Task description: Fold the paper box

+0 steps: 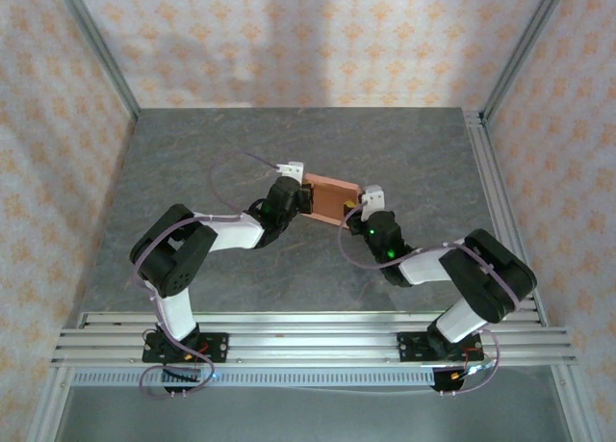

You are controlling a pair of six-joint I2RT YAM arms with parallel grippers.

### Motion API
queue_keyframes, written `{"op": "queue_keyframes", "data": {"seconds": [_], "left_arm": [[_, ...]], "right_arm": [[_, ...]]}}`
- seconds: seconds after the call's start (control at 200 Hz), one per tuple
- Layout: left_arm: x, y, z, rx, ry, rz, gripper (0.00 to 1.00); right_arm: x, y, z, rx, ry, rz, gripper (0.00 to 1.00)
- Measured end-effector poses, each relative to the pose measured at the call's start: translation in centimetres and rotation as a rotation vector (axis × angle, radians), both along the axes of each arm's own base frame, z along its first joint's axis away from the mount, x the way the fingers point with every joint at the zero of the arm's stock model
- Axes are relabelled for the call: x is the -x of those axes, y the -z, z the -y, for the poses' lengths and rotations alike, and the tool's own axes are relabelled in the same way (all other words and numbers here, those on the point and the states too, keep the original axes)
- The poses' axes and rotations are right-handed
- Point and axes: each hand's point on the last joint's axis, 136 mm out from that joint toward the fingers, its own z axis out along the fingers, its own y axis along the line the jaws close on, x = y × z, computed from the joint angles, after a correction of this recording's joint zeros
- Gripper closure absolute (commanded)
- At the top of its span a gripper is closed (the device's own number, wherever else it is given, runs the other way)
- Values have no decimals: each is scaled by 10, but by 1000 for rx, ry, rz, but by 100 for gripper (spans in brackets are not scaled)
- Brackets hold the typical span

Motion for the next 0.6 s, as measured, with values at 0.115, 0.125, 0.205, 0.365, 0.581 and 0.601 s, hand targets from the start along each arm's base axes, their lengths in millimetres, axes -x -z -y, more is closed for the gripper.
{"op": "queue_keyframes", "data": {"seconds": [0.115,0.125,0.205,0.365,0.581,0.601], "left_arm": [[0,0,-1,-2,-4,1,100],[0,0,-1,-2,-5,1,100],[-1,0,-1,-4,-8,1,100],[-1,0,-4,-10,-19,2,100],[-1,0,-4,-11,-19,2,100],[-1,0,-4,-11,-19,2,100]], "right_arm": [[7,-8,1,-18,-19,9,13],[7,-8,1,-19,-20,8,12],[14,-9,2,-17,-40,1,6],[31,-19,4,-34,-85,-17,3],[51,-62,12,-124,-114,8,2],[52,-66,13,-136,-112,7,2]]}}
